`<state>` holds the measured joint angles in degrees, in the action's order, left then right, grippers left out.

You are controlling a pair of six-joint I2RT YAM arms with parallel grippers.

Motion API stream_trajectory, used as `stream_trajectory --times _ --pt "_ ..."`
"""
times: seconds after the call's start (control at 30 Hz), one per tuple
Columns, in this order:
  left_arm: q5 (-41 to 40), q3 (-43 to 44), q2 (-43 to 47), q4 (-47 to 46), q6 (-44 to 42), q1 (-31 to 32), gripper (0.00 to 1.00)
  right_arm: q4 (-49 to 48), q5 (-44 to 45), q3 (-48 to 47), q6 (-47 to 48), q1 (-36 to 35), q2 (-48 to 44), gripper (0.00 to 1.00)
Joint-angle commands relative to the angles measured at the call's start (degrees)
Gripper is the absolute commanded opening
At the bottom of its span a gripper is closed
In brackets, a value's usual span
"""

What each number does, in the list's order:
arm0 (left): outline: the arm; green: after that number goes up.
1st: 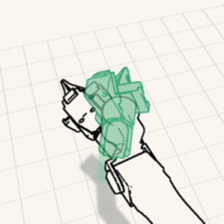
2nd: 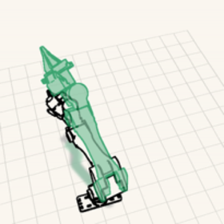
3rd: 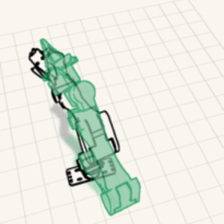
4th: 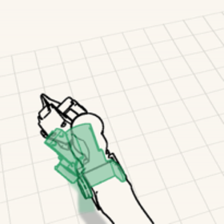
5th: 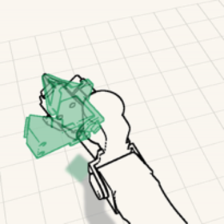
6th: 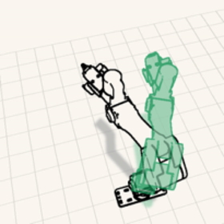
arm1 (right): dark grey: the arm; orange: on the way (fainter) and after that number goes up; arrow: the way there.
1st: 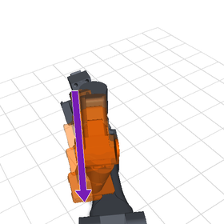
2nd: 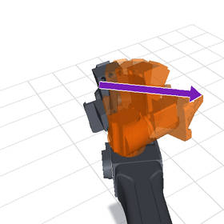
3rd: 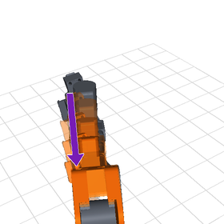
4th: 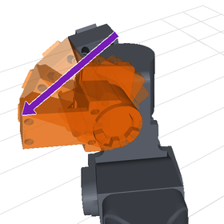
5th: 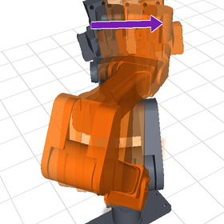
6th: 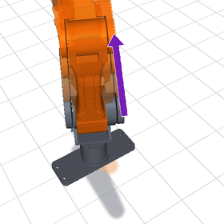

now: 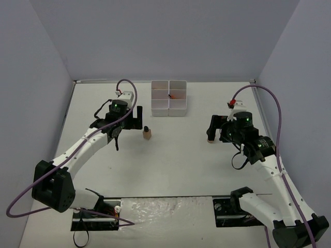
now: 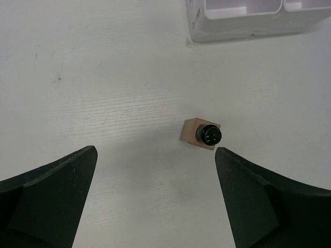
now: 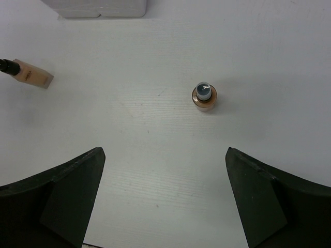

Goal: Organize the makeup

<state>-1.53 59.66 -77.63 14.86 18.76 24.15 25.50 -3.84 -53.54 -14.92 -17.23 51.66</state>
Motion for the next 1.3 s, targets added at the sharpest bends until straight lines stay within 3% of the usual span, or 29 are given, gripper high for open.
stream_trajectory --times 0.0,0.4,1.27 --pt "-0.71 3.44 2.58 -1.50 1.17 1.42 0.97 -3.11 0.41 -3.02 0.21 0.27 0.22 1.00" --pt "1.19 6.89 -0.95 0.58 -2.01 4.90 0.97 -3.39 -0.21 -3.41 -0.24 0.27 0.55 1.00" --pt "2.64 10.71 -5.11 4.19 -4.38 6.40 0.96 -4.14 -2.23 -2.34 -0.20 0.31 0.74 1.00"
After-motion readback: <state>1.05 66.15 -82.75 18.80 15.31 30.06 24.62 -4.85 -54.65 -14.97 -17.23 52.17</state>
